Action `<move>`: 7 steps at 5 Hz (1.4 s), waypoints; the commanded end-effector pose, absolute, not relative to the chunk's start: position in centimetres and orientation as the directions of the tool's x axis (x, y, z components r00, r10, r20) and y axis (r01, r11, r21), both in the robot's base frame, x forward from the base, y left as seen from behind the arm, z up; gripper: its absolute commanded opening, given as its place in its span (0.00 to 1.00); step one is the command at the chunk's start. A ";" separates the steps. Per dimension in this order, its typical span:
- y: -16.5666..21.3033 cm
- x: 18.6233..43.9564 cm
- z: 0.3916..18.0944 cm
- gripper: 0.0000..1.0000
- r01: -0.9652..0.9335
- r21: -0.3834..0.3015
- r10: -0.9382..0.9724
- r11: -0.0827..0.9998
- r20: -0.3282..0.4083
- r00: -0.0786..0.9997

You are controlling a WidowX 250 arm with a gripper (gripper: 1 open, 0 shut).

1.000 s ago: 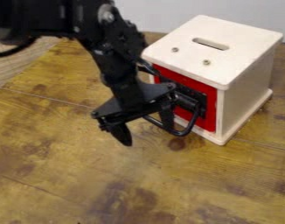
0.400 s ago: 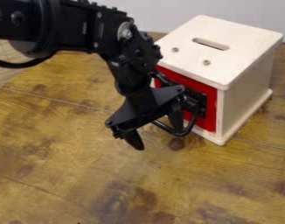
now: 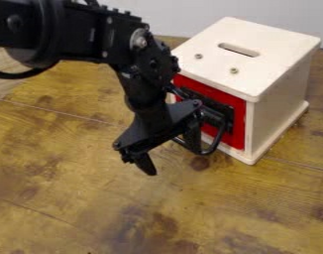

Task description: Open the drawer

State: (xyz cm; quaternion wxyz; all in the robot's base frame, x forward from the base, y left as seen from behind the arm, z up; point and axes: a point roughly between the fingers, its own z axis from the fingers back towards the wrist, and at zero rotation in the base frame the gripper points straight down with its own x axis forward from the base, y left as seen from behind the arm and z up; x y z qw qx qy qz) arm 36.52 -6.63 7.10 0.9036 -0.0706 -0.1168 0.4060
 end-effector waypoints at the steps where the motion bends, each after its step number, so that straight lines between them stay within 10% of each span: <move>1: -5.5 37.7 10.8 1.00 -0.723 -0.279 0.775 0.632 0.197 0.601; 7: -6.2 37.0 6.5 1.00 -0.795 -0.254 0.834 0.551 0.193 0.517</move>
